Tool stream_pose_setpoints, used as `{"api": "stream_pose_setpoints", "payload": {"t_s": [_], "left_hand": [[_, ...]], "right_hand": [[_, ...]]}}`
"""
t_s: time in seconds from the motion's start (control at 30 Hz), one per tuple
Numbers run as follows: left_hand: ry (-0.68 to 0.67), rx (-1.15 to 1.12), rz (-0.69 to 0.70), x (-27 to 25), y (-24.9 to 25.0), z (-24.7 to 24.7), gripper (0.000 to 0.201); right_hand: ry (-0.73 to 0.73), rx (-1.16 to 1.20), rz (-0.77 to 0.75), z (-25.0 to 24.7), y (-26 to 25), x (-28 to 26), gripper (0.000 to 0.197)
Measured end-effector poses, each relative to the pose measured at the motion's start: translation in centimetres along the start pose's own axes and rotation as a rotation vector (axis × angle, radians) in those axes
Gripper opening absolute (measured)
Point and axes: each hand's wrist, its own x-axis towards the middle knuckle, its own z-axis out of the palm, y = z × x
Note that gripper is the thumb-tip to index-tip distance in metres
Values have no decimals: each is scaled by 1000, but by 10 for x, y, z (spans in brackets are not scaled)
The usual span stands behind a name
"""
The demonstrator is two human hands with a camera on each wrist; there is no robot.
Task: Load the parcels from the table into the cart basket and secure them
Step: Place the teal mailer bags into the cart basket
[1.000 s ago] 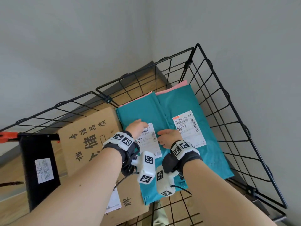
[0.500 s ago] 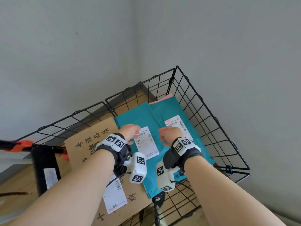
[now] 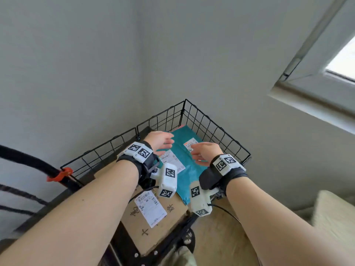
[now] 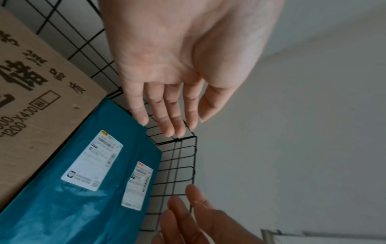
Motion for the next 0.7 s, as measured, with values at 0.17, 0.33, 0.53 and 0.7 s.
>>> {"api": "stream_pose_setpoints", "payload": {"t_s": [0.17, 0.33, 0.53, 0.7], "left_hand": [[-76, -11, 158, -79, 5, 9, 12], [-152, -19, 276, -135, -5, 30, 19], [-250, 10, 373, -180, -17, 80, 21], [-364, 83, 426, -216, -28, 130, 22]], "right_hand": [[91, 104, -115, -7, 15, -84, 16], [158, 181, -205, -19, 45, -152, 21], [308, 276, -284, -64, 79, -215, 21], [446, 371, -288, -114, 115, -255, 26]]}}
